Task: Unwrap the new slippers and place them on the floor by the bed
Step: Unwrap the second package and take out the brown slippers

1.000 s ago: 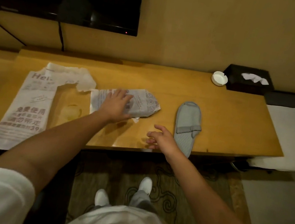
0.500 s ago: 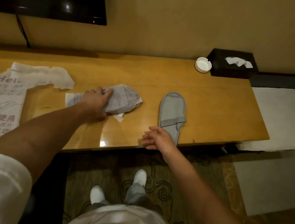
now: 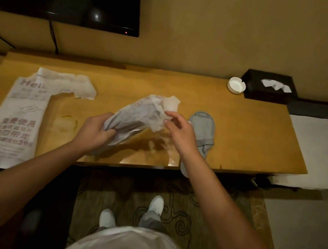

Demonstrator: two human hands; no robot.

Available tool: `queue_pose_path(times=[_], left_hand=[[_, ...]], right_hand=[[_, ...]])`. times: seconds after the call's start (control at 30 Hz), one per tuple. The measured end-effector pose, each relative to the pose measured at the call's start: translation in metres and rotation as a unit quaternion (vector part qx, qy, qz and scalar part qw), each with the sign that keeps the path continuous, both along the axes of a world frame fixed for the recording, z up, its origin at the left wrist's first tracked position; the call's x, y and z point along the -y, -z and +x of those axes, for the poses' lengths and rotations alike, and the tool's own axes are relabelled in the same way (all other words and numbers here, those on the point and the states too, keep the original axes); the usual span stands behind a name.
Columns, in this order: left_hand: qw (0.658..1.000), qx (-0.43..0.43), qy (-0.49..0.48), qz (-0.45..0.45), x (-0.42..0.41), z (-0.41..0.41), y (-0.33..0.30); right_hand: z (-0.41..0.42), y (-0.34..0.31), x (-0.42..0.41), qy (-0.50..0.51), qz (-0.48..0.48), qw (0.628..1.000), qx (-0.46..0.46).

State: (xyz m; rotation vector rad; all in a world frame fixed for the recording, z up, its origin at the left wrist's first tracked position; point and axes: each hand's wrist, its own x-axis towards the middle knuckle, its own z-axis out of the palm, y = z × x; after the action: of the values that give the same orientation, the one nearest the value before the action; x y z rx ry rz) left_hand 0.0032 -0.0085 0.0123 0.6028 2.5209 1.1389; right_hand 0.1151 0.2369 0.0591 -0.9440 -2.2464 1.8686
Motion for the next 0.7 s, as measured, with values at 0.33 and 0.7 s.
queue_pose_path(times=[0.33, 0.7], left_hand=[[0.947, 0.239, -0.081, 0.198, 0.024, 0.038, -0.026], [0.948, 0.230, -0.053, 0.213, 0.043, 0.041, -0.037]], right_hand=[[0.000, -0.050, 0.050, -0.047, 0.053, 0.992, -0.107], [0.009, -0.076, 0.034, 0.000, 0.309, 0.947, 0.088]])
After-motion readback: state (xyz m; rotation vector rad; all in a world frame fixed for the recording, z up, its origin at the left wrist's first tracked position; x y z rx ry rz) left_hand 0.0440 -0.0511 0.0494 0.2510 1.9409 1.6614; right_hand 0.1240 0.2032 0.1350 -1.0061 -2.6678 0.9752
